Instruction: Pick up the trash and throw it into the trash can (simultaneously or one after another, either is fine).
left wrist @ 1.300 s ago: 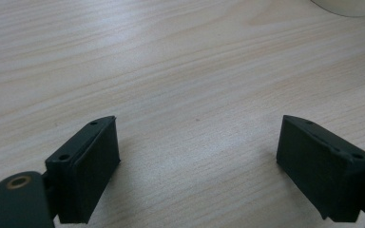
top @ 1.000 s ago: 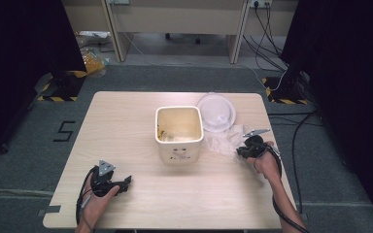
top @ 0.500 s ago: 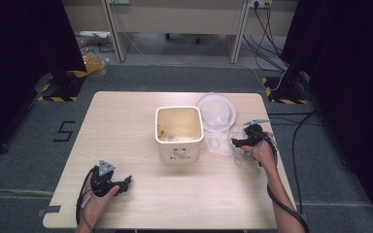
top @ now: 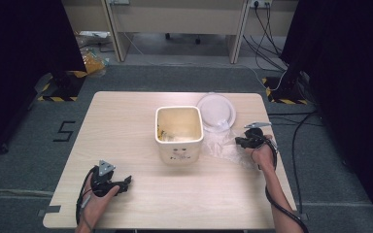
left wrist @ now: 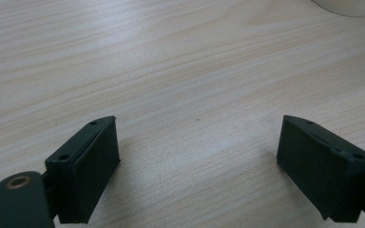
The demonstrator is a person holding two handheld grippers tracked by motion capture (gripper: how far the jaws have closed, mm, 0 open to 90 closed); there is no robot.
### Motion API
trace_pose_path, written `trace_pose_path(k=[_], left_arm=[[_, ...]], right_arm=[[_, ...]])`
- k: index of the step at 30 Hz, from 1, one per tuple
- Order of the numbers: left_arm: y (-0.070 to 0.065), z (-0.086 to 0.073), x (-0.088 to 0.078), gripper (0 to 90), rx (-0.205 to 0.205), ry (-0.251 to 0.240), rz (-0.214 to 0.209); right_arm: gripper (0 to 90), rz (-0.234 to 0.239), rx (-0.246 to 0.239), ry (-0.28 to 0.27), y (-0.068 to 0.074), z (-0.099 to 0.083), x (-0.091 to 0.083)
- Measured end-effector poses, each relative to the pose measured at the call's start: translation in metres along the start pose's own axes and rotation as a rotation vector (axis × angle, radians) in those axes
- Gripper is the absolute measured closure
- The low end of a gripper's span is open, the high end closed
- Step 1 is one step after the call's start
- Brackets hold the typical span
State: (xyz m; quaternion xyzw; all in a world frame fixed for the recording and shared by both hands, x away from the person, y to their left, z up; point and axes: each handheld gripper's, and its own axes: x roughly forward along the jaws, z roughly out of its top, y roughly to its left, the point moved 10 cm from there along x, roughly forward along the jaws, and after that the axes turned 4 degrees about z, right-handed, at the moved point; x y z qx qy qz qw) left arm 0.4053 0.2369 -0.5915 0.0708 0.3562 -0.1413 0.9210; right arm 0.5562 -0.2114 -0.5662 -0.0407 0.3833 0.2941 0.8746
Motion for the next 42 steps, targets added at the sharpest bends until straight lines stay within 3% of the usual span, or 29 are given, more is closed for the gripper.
trace_pose_path(k=[5,10,25,33,42], left_arm=[[0.0,0.0,0.0,13.1,0.0,0.0,0.0],[0.0,0.0,0.0,13.1,0.0,0.0,0.0],[0.0,0.0,0.0,13.1,-0.002,0.001,-0.001],[0.0,0.0,0.0,13.1,-0.002,0.0,-0.001],[0.0,0.0,0.0,13.1,-0.002,-0.002,0.0]], right_arm=[[90.0,0.0,0.004,-0.079,0.002,0.023,-0.033],[90.0,0.006,-0.027,-0.147,0.01,0.052,-0.066],[90.0,0.059,-0.078,-0.308,0.04,0.121,-0.128],[90.0,0.103,-0.1,-0.365,0.06,0.153,-0.148],[90.0,0.177,-0.157,-0.386,0.096,0.175,-0.16]])
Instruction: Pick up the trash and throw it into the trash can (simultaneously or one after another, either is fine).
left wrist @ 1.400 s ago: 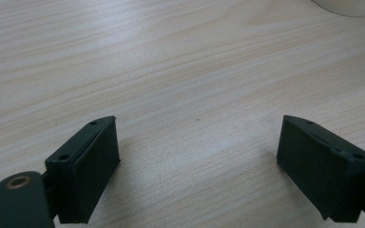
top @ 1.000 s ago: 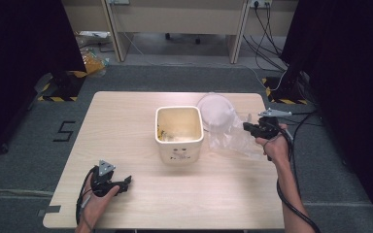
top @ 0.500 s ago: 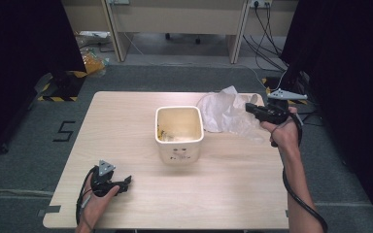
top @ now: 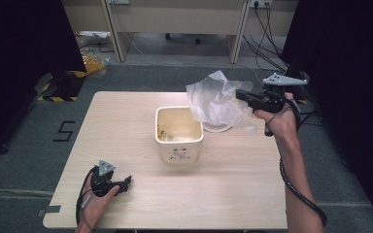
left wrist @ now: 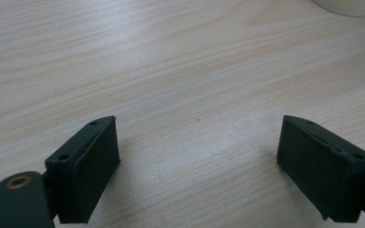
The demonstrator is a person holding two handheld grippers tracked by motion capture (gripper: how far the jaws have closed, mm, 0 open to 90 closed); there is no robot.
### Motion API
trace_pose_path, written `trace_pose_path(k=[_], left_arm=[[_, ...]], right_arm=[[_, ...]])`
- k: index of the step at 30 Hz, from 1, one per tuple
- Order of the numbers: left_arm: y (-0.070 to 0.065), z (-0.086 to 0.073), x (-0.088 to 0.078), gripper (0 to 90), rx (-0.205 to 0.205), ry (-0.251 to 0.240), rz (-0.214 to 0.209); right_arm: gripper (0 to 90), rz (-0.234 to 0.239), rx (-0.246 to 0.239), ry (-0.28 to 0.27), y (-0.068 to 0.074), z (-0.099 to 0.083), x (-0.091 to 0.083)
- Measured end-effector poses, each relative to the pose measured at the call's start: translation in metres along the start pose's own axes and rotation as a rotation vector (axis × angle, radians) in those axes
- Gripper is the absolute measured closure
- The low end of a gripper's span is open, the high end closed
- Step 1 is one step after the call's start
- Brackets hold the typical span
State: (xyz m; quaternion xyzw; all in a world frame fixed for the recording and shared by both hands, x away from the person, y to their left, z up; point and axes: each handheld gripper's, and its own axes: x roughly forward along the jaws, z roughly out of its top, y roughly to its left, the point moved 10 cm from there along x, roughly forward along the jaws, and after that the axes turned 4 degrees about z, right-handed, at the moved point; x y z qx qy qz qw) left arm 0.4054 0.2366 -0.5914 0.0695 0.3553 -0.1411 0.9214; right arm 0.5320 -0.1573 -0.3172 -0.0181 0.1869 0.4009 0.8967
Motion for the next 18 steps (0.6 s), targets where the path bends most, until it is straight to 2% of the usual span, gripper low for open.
trace_pose_path(k=[5,8,13,18], left_arm=[[0.0,0.0,0.0,13.1,0.0,0.0,0.0],[0.0,0.0,0.0,13.1,0.002,0.002,0.0],[0.0,0.0,0.0,13.1,0.001,0.003,-0.001],[0.0,0.0,0.0,13.1,0.001,0.004,-0.002]], right_arm=[[90.0,0.019,-0.056,0.062,0.018,-0.006,0.018],[90.0,0.004,-0.094,0.116,0.024,-0.014,0.034],[90.0,-0.006,-0.128,0.182,0.031,-0.023,0.06],[90.0,0.031,-0.161,0.241,0.049,-0.03,0.088]])
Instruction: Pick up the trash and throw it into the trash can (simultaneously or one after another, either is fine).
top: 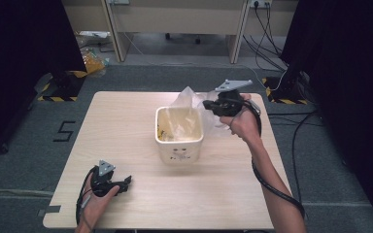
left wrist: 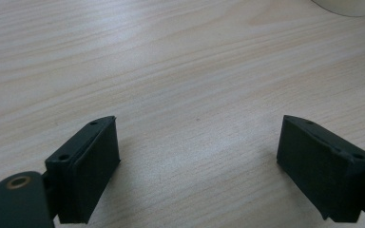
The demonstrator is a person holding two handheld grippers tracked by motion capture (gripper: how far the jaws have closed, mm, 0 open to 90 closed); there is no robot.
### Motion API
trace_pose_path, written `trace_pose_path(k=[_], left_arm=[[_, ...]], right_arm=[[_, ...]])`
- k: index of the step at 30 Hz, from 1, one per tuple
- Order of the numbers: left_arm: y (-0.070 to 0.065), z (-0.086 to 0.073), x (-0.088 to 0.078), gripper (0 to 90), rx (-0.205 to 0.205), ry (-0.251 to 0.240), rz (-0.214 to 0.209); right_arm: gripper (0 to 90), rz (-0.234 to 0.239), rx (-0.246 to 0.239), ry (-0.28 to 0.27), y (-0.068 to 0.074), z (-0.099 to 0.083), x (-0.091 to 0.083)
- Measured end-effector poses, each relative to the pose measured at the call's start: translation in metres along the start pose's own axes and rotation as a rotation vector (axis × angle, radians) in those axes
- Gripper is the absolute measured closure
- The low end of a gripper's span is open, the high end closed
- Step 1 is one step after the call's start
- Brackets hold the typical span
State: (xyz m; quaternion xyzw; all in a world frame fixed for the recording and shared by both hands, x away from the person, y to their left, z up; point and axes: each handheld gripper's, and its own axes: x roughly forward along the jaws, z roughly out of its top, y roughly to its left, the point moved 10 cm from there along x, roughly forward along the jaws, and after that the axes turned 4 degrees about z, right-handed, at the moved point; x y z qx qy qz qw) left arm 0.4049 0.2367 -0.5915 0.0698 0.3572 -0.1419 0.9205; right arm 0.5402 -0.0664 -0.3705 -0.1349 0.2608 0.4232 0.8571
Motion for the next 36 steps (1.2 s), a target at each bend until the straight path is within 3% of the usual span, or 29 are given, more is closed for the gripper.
trace_pose_path(k=[2,7,13,16,26,30,36], left_arm=[[0.0,0.0,0.0,13.1,0.002,0.0,0.0],[0.0,0.0,0.0,13.1,-0.001,-0.002,0.0],[0.0,0.0,0.0,13.1,-0.001,-0.002,0.0],[0.0,0.0,0.0,13.1,-0.001,-0.003,0.0],[0.0,0.0,0.0,13.1,-0.001,-0.003,0.0],[0.0,0.0,0.0,13.1,-0.001,-0.003,0.0],[0.0,0.0,0.0,13.1,-0.001,-0.004,0.0]], right_arm=[[90.0,0.017,-0.02,0.03,0.009,-0.001,0.014],[90.0,0.071,-0.02,0.09,0.027,-0.009,0.047],[90.0,0.119,-0.019,0.166,0.036,-0.022,0.076],[89.8,0.127,-0.015,0.204,0.037,-0.03,0.085],[88.1,0.157,-0.019,0.258,0.043,-0.039,0.093],[75.2,0.155,0.011,0.222,0.041,-0.032,0.092],[58.0,0.147,0.075,0.073,0.03,-0.006,0.066]])
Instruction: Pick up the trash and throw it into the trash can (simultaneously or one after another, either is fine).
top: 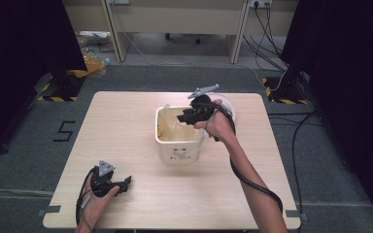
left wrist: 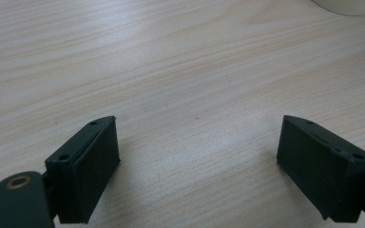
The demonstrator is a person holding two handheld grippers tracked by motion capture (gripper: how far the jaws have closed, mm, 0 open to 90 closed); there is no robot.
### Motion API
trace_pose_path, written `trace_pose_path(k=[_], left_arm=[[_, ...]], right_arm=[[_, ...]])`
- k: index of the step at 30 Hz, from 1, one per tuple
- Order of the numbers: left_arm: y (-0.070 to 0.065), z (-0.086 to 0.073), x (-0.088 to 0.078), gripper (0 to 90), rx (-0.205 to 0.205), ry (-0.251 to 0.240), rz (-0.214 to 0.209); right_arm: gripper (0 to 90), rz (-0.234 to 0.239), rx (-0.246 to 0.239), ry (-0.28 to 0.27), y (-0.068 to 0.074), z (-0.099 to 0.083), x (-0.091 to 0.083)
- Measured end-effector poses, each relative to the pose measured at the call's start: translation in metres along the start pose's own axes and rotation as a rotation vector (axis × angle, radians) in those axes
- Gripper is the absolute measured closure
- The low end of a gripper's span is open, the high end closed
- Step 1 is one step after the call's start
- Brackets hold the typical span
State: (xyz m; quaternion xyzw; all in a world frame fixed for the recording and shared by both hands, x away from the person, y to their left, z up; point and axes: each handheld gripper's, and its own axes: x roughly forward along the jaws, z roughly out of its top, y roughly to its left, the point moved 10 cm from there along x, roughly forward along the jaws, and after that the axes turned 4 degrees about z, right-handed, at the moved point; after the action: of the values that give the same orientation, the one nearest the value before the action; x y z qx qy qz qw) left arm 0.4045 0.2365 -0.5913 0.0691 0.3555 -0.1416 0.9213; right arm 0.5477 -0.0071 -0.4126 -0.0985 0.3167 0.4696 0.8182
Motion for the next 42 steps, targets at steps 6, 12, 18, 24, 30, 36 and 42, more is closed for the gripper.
trace_pose_path(k=[6,12,18,24,30,36,42], left_arm=[[0.0,0.0,0.0,13.1,0.001,0.001,0.001],[0.0,0.0,0.0,13.1,0.002,0.001,0.001],[0.0,0.0,0.0,13.0,0.001,0.001,0.003],[0.0,0.0,0.0,13.0,0.0,0.001,0.004],[0.0,0.0,0.0,12.9,0.0,0.001,0.004],[0.0,0.0,0.0,12.9,-0.001,-0.001,0.006],[0.0,0.0,0.0,12.9,-0.001,-0.001,0.006]], right_arm=[[51.8,-0.09,0.08,-0.111,-0.034,0.01,-0.038],[53.8,-0.233,0.17,-0.103,-0.086,-0.023,-0.06],[54.1,-0.275,0.255,-0.096,-0.114,-0.064,-0.063],[54.0,-0.332,0.296,-0.085,-0.136,-0.09,-0.065],[53.9,-0.364,0.356,-0.06,-0.154,-0.118,-0.059],[54.0,-0.386,0.384,-0.041,-0.166,-0.135,-0.047],[54.2,-0.396,0.406,-0.022,-0.172,-0.149,-0.031]])
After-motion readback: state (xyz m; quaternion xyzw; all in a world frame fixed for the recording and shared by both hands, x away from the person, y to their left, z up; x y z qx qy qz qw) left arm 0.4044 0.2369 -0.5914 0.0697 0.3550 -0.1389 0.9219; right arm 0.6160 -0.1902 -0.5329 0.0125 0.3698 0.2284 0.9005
